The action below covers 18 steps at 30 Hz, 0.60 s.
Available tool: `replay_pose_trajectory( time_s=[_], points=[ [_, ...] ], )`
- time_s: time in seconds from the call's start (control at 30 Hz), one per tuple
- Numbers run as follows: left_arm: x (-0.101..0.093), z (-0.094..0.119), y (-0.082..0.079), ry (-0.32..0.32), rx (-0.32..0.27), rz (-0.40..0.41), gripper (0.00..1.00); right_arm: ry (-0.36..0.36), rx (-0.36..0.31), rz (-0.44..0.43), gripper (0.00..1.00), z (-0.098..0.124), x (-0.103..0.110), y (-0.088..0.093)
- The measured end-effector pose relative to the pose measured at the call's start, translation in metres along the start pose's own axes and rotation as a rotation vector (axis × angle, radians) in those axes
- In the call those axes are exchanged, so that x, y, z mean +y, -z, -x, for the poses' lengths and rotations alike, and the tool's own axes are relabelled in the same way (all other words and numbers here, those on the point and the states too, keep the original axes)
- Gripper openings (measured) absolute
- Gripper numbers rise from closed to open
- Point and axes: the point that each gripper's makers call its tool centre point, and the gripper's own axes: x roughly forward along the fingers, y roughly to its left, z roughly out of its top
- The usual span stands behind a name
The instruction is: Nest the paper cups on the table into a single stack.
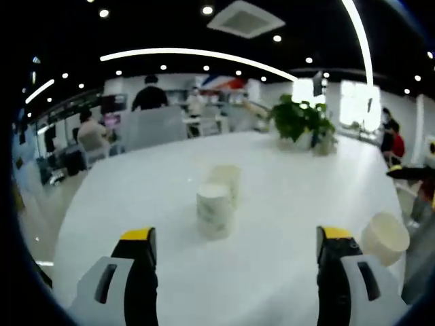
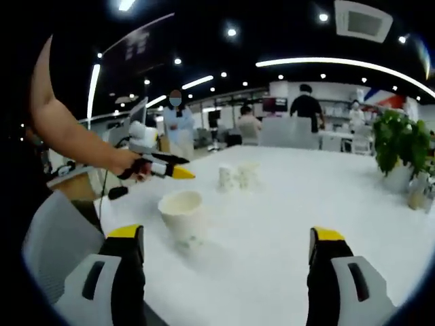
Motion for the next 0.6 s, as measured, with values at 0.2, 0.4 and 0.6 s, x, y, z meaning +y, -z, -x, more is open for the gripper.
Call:
replay_pose_trajectory(
  time_s=[0.2,0.4,0.6],
  points=[
    [0.014,-0.031,-0.029,0.001,-0.031,-0.032,0.94,0.016,0.002,-0.011,1.0,0.0,-0.004,0.002],
    [0.021,-0.052,-0.042,0.01,-0.052,-0.042,0.92,0.025,0.005,-0.026,1.0,0.0,-0.006,0.004],
    [0.01,-0.064,-0.029,0.017,-0.026,-0.027,0.89,0.024,0.011,-0.032,1.0,0.001,-0.006,0.005]
  ],
)
